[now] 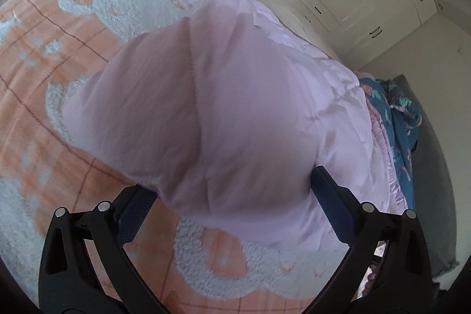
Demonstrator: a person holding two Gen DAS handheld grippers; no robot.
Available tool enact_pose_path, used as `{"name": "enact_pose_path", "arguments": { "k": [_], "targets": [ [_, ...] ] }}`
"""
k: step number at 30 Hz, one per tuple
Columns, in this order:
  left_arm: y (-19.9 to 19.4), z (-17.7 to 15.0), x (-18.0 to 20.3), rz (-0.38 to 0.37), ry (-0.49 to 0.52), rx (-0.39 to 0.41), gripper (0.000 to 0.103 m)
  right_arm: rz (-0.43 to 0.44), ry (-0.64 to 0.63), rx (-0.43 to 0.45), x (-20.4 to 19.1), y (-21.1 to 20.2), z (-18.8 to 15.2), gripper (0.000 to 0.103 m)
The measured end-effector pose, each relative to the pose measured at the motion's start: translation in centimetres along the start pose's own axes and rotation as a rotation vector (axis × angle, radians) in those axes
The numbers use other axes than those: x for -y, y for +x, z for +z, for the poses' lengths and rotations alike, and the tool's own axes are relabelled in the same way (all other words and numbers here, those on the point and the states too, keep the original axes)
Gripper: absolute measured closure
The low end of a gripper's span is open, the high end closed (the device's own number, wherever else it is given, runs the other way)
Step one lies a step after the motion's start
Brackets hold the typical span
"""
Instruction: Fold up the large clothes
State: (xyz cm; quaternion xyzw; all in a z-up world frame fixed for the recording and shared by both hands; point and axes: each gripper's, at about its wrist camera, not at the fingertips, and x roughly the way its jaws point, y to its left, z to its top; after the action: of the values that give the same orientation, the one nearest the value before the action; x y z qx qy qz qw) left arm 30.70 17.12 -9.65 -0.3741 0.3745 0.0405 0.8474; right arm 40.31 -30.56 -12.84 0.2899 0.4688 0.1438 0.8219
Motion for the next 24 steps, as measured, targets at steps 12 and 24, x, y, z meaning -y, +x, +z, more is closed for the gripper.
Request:
{"name": "enact_pose_path", "arguments": {
  "k": [12,24],
  "targets": [
    [1.7,0.9,-1.1,-0.087,-0.083,-0.029,0.008,0.023,0.039,0.017,-0.1,1.8,1.2,0.004],
    [2.0,1.1,-1.1,-0.096,-0.056,0.024,0.027,-0.003,-0.111,0.08,-4.2,0.8,0.3,0.051]
  ]
}}
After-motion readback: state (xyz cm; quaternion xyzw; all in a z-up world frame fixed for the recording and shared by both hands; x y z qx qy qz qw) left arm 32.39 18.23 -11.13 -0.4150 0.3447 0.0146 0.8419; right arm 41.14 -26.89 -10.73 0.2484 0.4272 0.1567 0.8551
